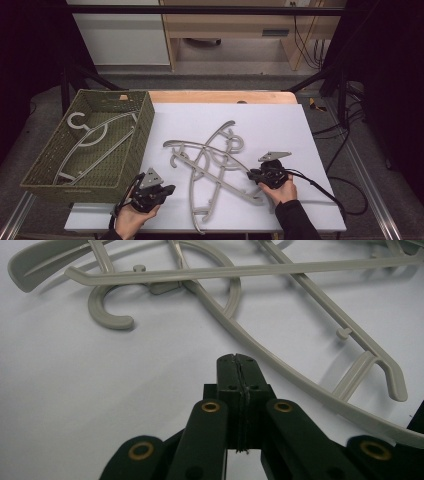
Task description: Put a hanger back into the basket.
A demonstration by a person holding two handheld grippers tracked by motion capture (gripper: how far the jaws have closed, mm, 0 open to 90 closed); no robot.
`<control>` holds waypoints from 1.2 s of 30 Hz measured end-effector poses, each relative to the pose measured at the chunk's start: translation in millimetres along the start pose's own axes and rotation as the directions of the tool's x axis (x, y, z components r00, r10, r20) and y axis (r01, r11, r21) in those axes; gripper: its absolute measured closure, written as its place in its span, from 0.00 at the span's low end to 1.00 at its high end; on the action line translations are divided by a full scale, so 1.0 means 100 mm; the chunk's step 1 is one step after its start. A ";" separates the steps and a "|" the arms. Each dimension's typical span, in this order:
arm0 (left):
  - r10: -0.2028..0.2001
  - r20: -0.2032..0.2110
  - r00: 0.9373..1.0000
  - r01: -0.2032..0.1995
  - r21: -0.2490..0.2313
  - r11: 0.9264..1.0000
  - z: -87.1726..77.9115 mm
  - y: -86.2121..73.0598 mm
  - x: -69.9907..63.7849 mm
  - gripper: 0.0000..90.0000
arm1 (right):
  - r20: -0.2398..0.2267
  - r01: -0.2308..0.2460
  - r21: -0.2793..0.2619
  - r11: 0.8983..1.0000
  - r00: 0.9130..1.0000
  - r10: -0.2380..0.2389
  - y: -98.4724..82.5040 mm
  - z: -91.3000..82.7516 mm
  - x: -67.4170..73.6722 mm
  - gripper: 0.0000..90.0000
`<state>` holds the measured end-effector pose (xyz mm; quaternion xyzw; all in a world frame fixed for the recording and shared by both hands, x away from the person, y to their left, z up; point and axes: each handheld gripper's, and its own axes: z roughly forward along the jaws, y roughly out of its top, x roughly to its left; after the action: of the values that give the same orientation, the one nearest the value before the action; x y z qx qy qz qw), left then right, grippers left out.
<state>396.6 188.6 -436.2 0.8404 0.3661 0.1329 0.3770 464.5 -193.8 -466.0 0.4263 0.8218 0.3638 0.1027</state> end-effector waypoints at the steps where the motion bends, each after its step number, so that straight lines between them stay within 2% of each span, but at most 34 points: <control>1: 0.000 0.000 1.000 0.000 0.000 1.000 0.00 0.00 0.00 1.00 | 0.000 0.000 0.000 1.000 1.000 0.000 0.00 0.00 0.00 0.74; 3: 0.000 0.001 1.000 0.000 -0.002 1.000 -0.01 0.00 0.00 1.00 | 0.010 0.033 -0.032 0.999 0.999 -0.033 0.00 -0.09 -0.02 0.65; 4: 0.003 0.000 1.000 -0.003 -0.004 1.000 -0.01 0.00 0.00 1.00 | 0.029 0.044 -0.051 0.998 0.999 -0.043 -0.01 -0.20 -0.04 0.63; 5: 0.003 0.000 1.000 -0.003 -0.004 1.000 -0.01 0.00 0.00 1.00 | 0.029 0.044 -0.051 0.998 0.999 -0.043 -0.01 -0.20 -0.04 0.63; 6: 0.003 0.000 1.000 -0.003 -0.006 1.000 -0.02 0.00 0.00 1.00 | 0.040 0.030 -0.078 0.996 0.999 -0.027 -0.05 -0.31 -0.10 0.67; 7: 0.003 0.000 1.000 -0.003 -0.006 1.000 -0.02 0.00 0.00 1.00 | 0.044 0.032 -0.089 0.995 0.999 -0.029 -0.08 -0.35 -0.13 0.71; 10: 0.005 -0.001 1.000 -0.005 -0.003 1.000 -0.01 0.00 0.00 1.00 | 0.063 0.014 -0.076 0.997 0.998 -0.009 -0.19 -0.47 -0.22 0.87; 12: 0.005 -0.003 1.000 -0.005 -0.001 1.000 -0.01 -0.01 0.00 1.00 | 0.062 0.018 -0.039 0.999 0.998 -0.015 -0.25 -0.47 -0.23 0.93; 13: 0.004 -0.003 1.000 -0.004 0.000 1.000 0.00 -0.01 0.00 1.00 | 0.043 0.022 -0.019 1.000 0.999 -0.021 -0.29 -0.46 -0.23 0.96; 14: 0.004 -0.003 1.000 -0.004 0.001 1.000 0.00 -0.01 0.00 1.00 | 0.042 0.045 0.001 0.999 0.998 -0.045 -0.31 -0.43 -0.23 0.98; 15: 0.004 -0.003 1.000 -0.004 0.001 1.000 0.00 -0.01 0.00 1.00 | 0.043 0.045 0.021 0.999 0.998 -0.046 -0.32 -0.40 -0.21 0.99; 17: 0.007 -0.003 1.000 -0.007 0.001 1.000 -0.01 -0.01 0.00 1.00 | 0.018 0.070 0.046 0.996 0.997 -0.071 -0.33 -0.35 -0.19 1.00; 19: 0.004 -0.004 1.000 -0.004 0.000 1.000 -0.01 -0.01 0.01 1.00 | 0.008 0.069 0.056 0.996 0.998 -0.070 -0.34 -0.32 -0.17 1.00; 20: 0.003 -0.006 1.000 -0.003 -0.001 1.000 0.00 -0.02 0.01 1.00 | -0.020 0.085 0.067 0.994 0.996 -0.084 -0.34 -0.30 -0.17 1.00; 23: 0.003 -0.009 1.000 -0.003 0.001 1.000 0.00 -0.02 0.02 1.00 | -0.058 0.084 0.073 0.994 0.995 -0.080 -0.36 -0.28 -0.12 1.00; 25: 0.003 -0.009 1.000 -0.003 0.001 1.000 -0.01 -0.02 0.02 1.00 | -0.063 0.080 0.074 0.994 0.995 -0.075 -0.36 -0.27 -0.10 1.00; 27: 0.003 -0.011 1.000 -0.003 0.002 1.000 0.00 -0.02 0.02 1.00 | -0.090 0.112 0.077 0.991 0.990 -0.105 -0.36 -0.26 -0.02 1.00; 29: 0.001 -0.012 1.000 -0.001 0.002 1.000 0.00 -0.02 0.02 1.00 | -0.125 0.122 0.069 0.990 0.986 -0.113 -0.37 -0.24 0.03 1.00; 31: -0.001 -0.013 1.000 0.001 0.001 1.000 0.00 -0.02 0.02 1.00 | -0.139 0.134 0.067 0.989 0.982 -0.124 -0.37 -0.23 0.09 1.00; 33: -0.001 -0.014 1.000 0.001 0.000 1.000 0.00 -0.02 0.03 1.00 | -0.171 0.151 0.056 0.987 0.975 -0.140 -0.37 -0.21 0.14 1.00; 35: -0.002 -0.015 1.000 0.002 0.000 1.000 0.00 -0.02 0.03 1.00 | -0.176 0.146 0.053 0.988 0.975 -0.134 -0.37 -0.20 0.17 1.00; 36: -0.003 -0.016 1.000 0.003 0.001 1.000 0.00 -0.03 0.03 1.00 | -0.206 0.151 0.049 0.987 0.969 -0.138 -0.38 -0.18 0.22 1.00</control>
<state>397.6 192.2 -438.2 0.8388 0.3705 0.1391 0.3739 418.8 -200.4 -475.8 0.3293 0.8681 0.3702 0.0315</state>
